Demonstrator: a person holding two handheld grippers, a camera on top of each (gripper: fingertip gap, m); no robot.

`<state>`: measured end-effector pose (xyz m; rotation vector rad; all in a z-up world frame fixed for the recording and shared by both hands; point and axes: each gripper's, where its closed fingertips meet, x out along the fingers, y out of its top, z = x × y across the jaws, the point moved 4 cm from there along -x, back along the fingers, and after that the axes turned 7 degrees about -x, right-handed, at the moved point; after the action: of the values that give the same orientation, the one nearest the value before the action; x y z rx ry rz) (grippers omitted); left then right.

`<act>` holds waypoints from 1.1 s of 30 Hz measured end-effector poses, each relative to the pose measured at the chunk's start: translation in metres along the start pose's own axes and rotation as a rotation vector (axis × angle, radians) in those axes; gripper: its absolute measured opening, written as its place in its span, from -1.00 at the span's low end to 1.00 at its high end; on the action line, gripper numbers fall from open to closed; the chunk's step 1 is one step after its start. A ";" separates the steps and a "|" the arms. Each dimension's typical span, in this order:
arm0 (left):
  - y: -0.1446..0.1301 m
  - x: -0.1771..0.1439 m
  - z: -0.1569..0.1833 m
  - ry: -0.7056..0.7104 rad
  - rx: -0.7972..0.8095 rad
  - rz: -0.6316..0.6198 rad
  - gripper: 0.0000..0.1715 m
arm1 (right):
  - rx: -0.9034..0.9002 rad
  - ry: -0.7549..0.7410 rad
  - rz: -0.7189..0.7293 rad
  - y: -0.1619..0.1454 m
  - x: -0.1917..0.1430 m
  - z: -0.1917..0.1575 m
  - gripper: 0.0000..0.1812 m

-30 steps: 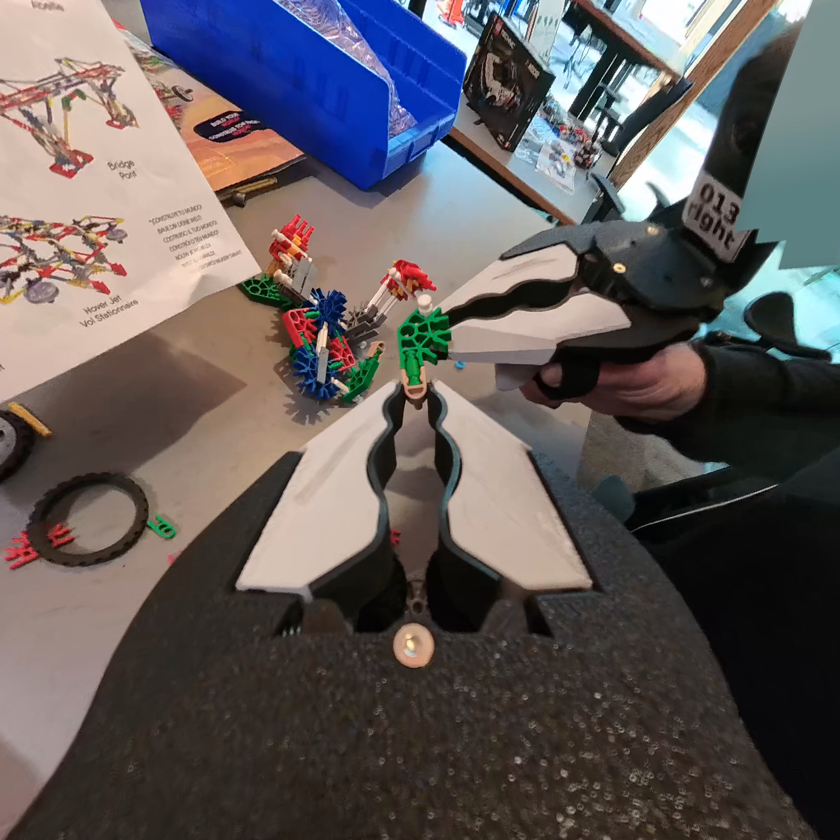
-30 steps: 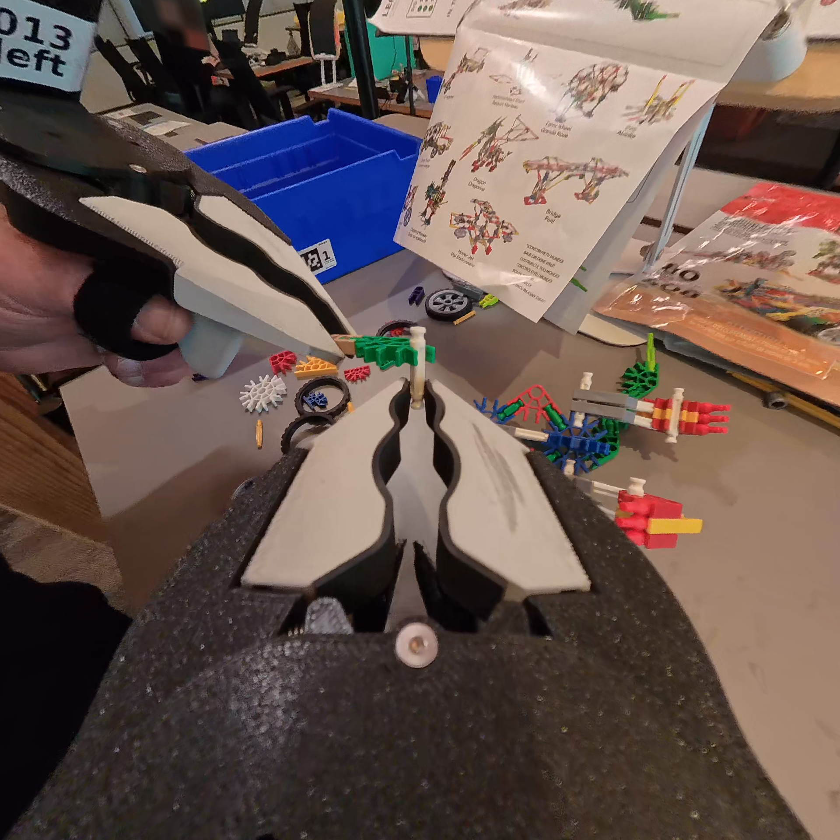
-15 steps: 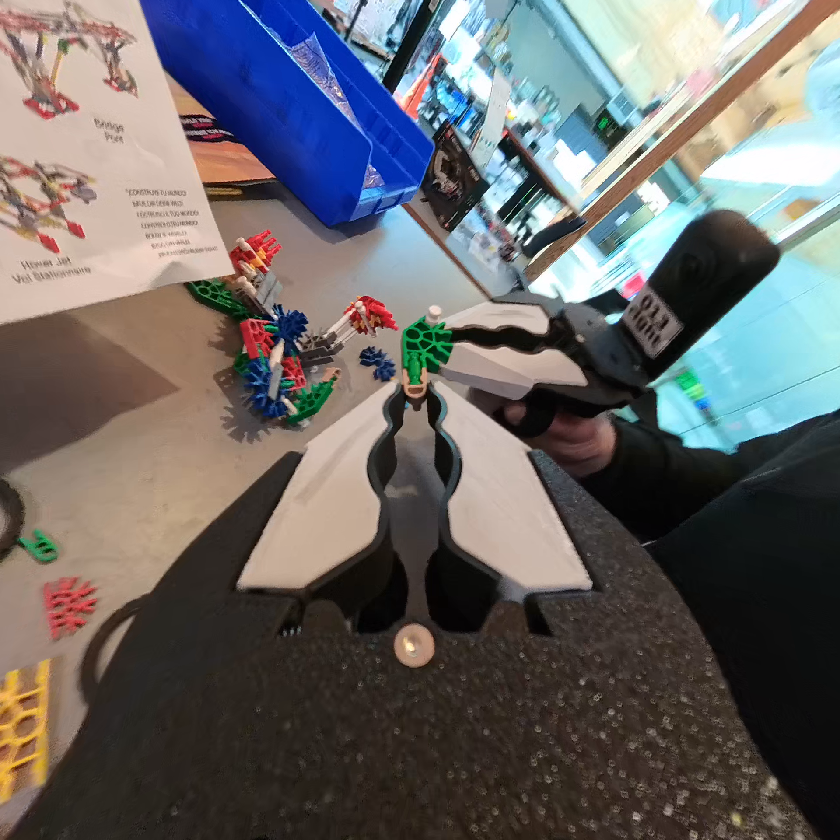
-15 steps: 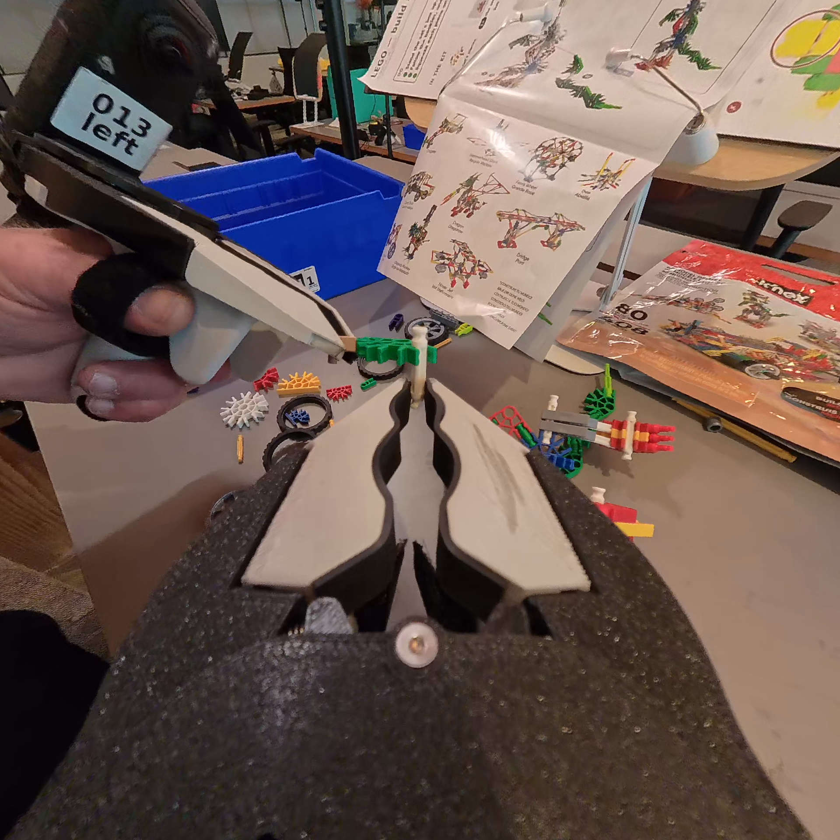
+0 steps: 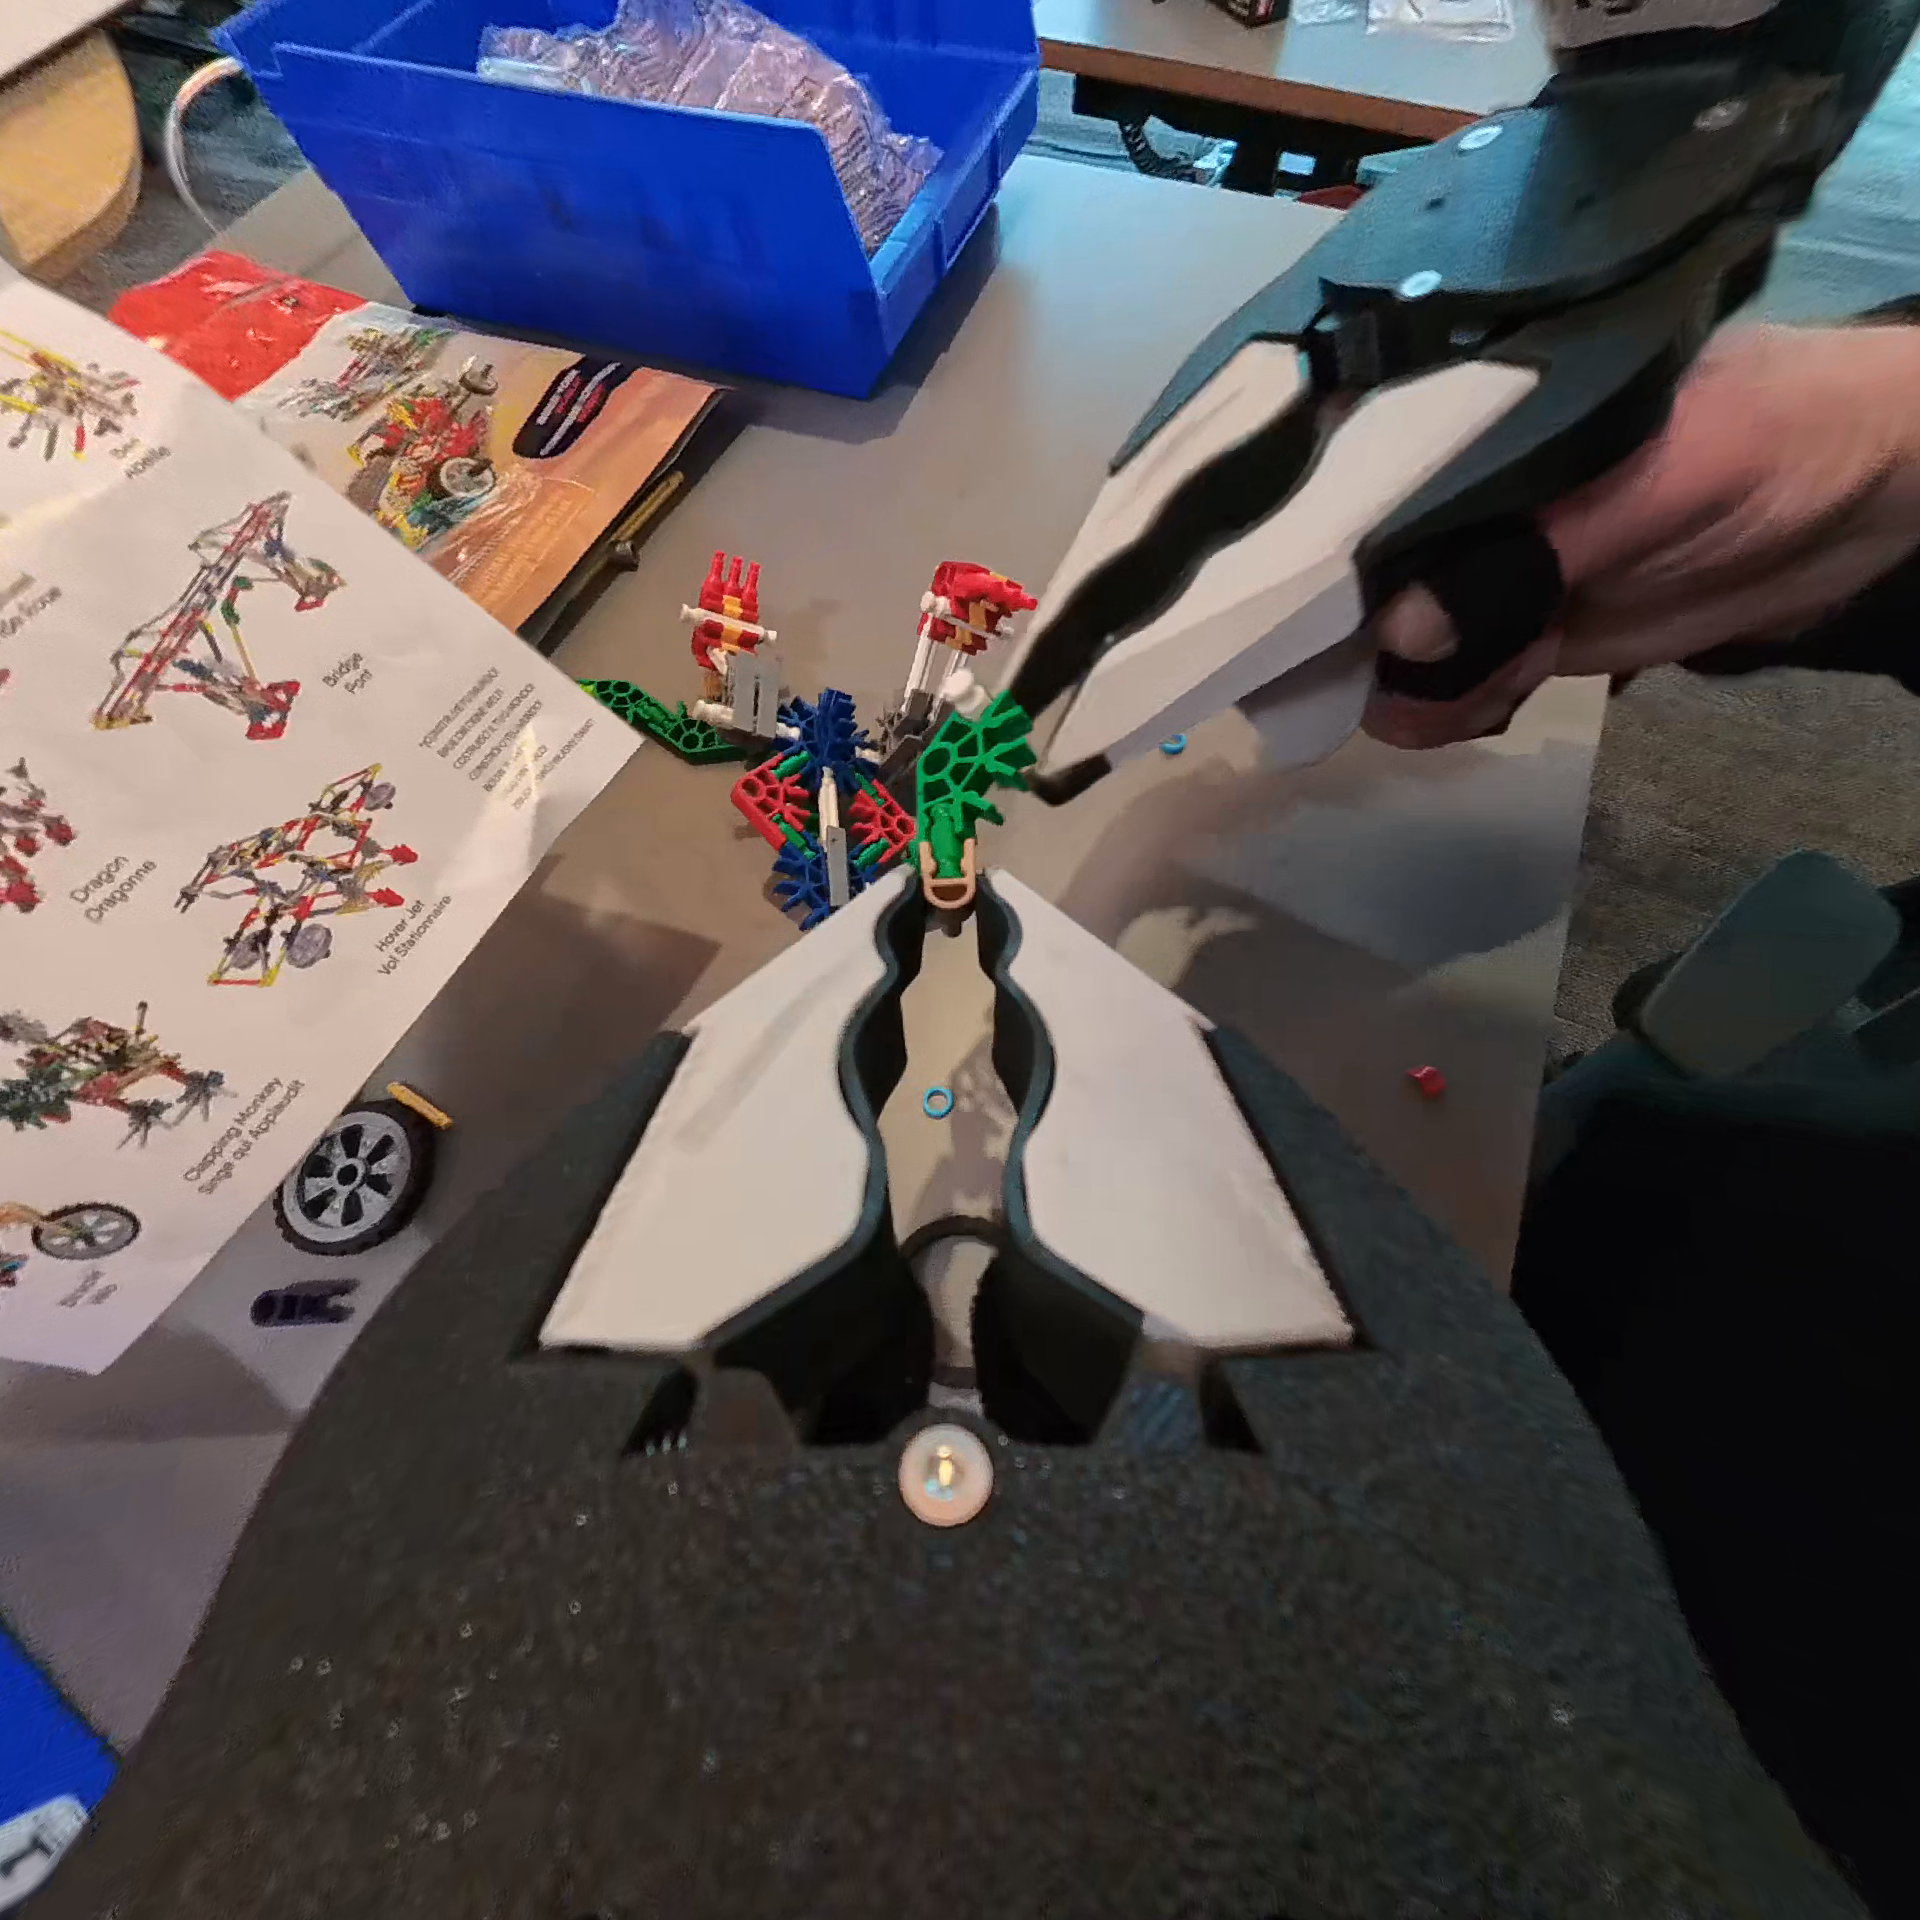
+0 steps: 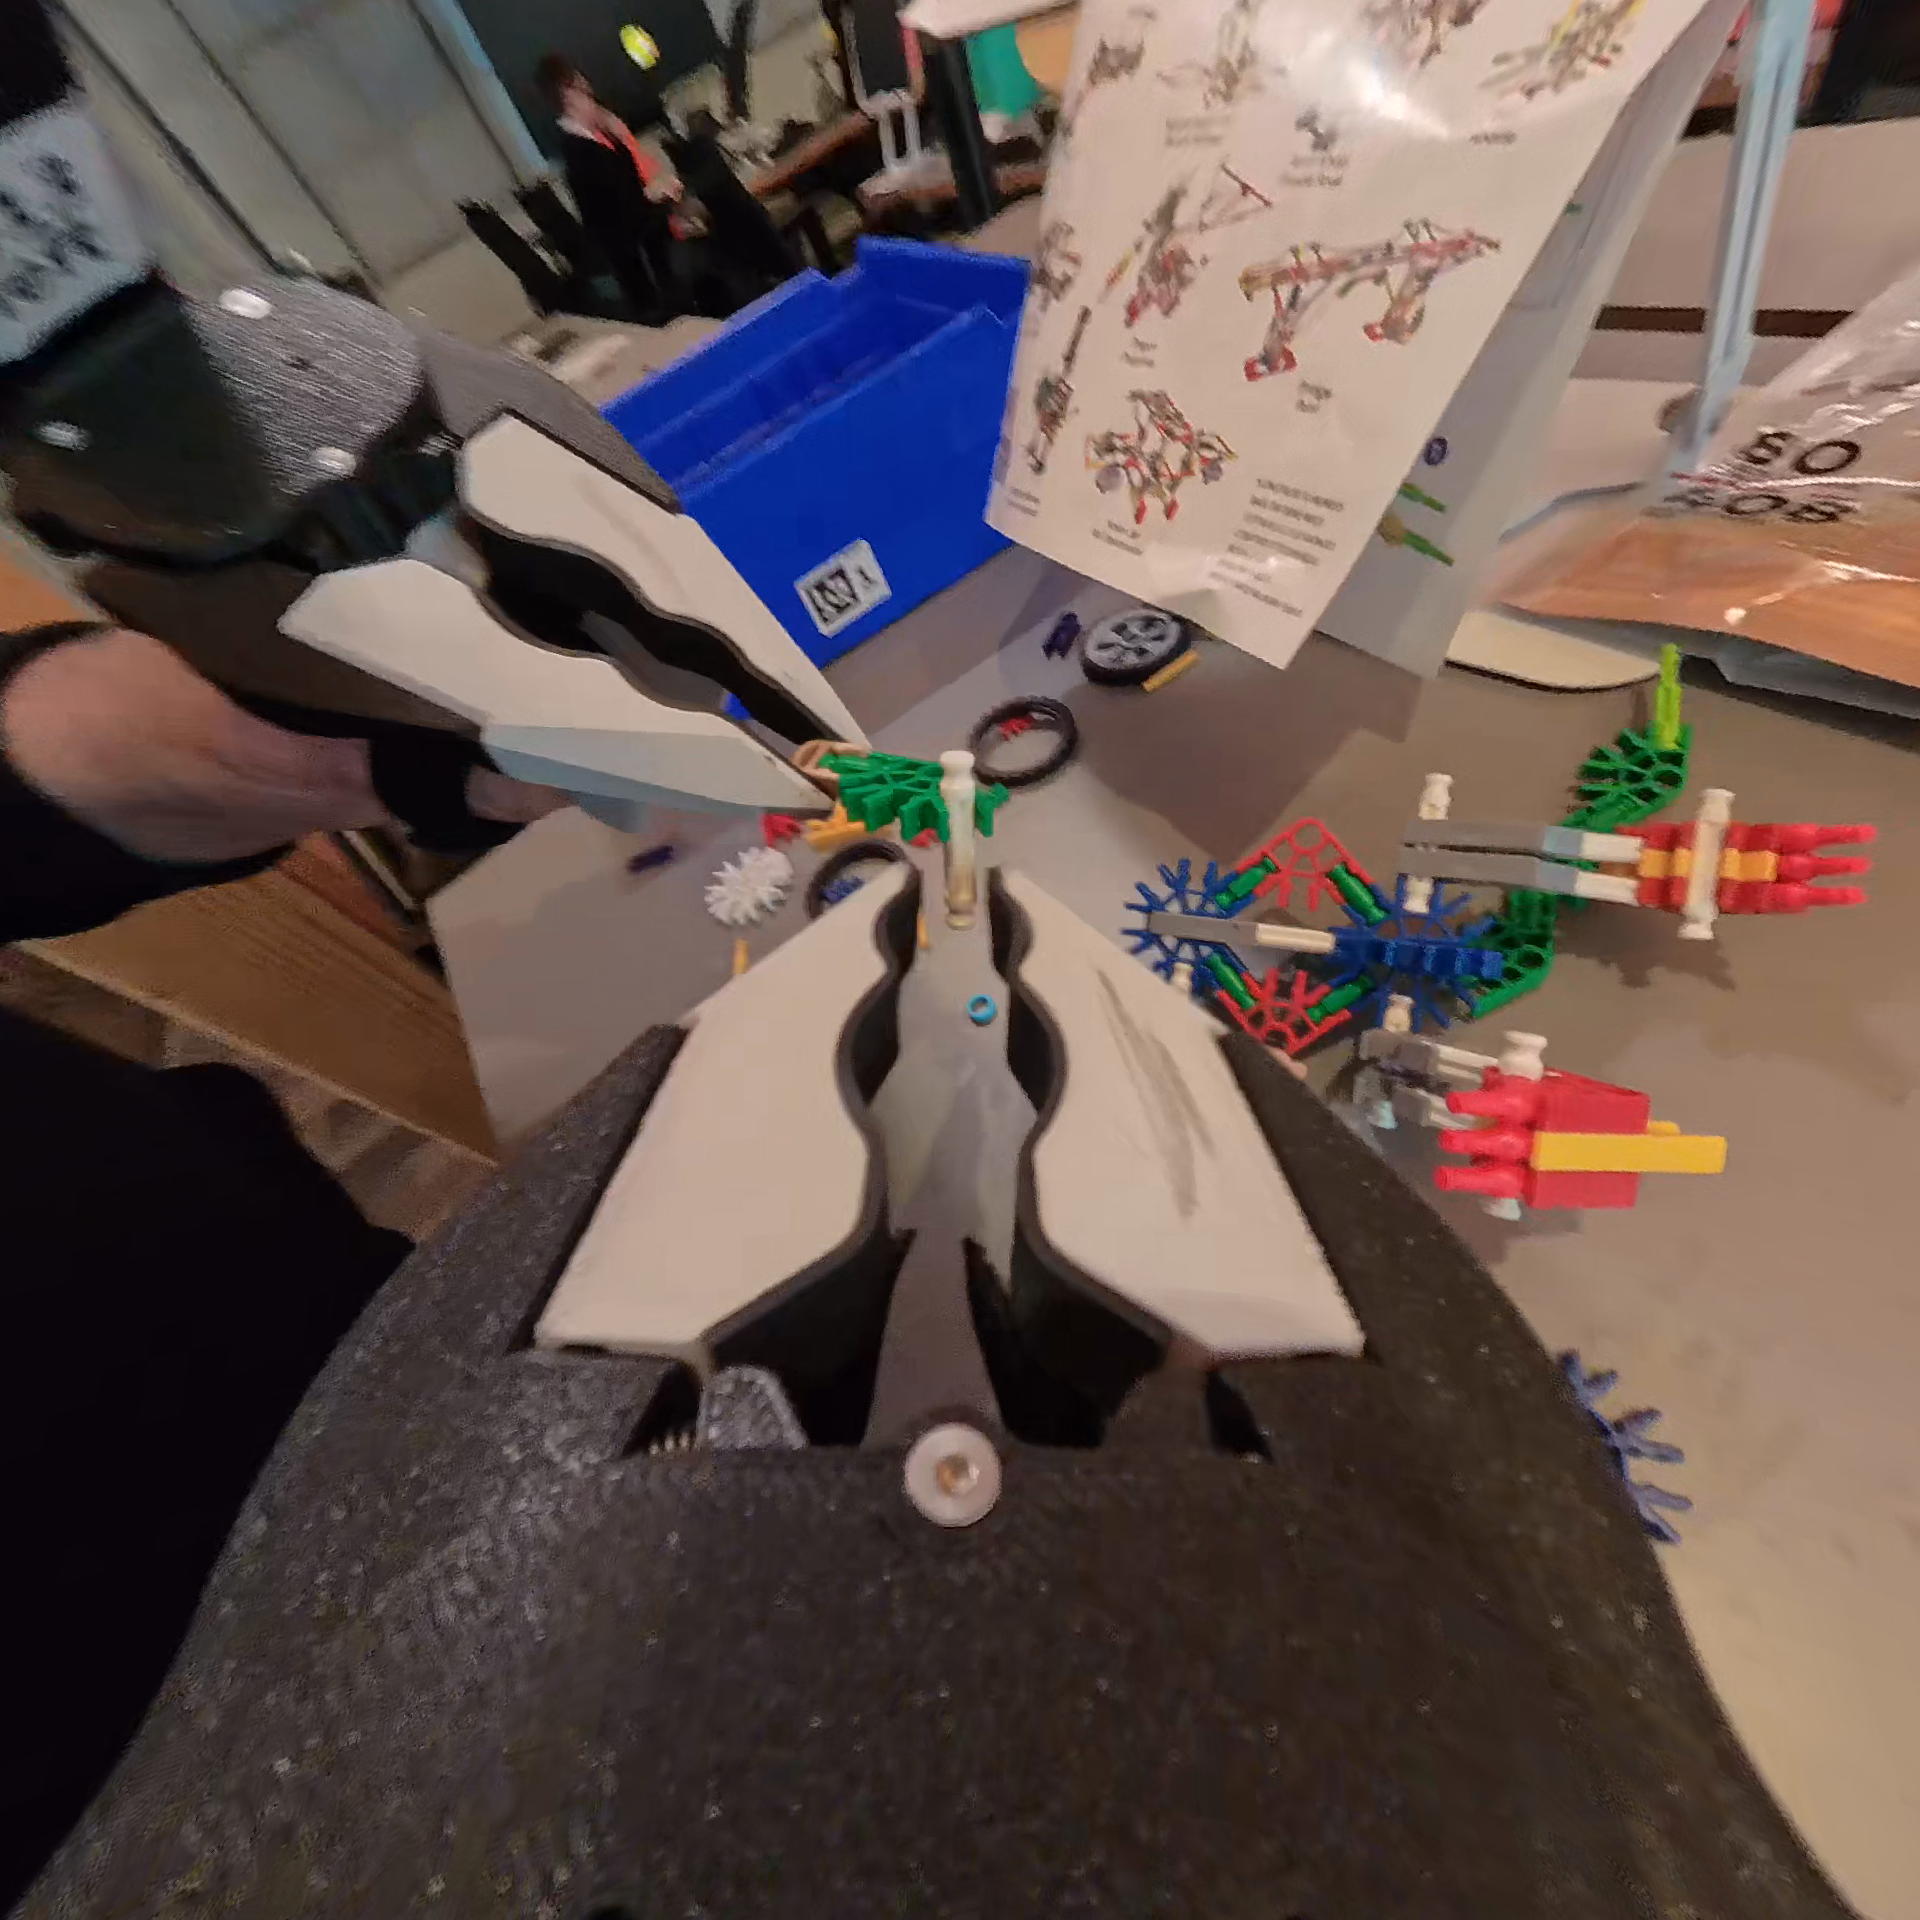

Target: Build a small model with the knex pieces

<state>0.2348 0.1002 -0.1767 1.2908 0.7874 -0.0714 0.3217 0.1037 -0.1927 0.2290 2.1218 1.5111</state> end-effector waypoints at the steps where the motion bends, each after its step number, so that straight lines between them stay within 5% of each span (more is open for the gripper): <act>1: 0.002 -0.002 0.002 -0.019 0.024 0.011 -0.92 | 0.031 0.052 0.021 0.002 -0.002 -0.002 -0.73; 7: 0.009 -0.004 0.013 -0.010 0.255 0.005 -0.93 | 0.300 0.292 0.134 0.007 -0.006 -0.005 -0.63; 9: 0.010 -0.002 0.018 -0.001 0.339 -0.007 -0.93 | 0.344 0.338 0.143 0.007 -0.005 -0.008 -0.77; 17: 0.011 0.000 0.022 0.034 0.474 -0.019 -0.93 | 0.433 0.353 0.182 0.006 -0.008 -0.007 -0.83; 33: 0.019 -0.005 0.019 -0.408 -0.363 0.106 -0.93 | 0.141 0.280 0.270 0.019 -0.017 -0.014 -0.85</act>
<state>0.2487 0.0876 -0.1572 0.9275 0.3590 -0.0983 0.3263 0.0921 -0.1665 0.3877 2.5071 1.6229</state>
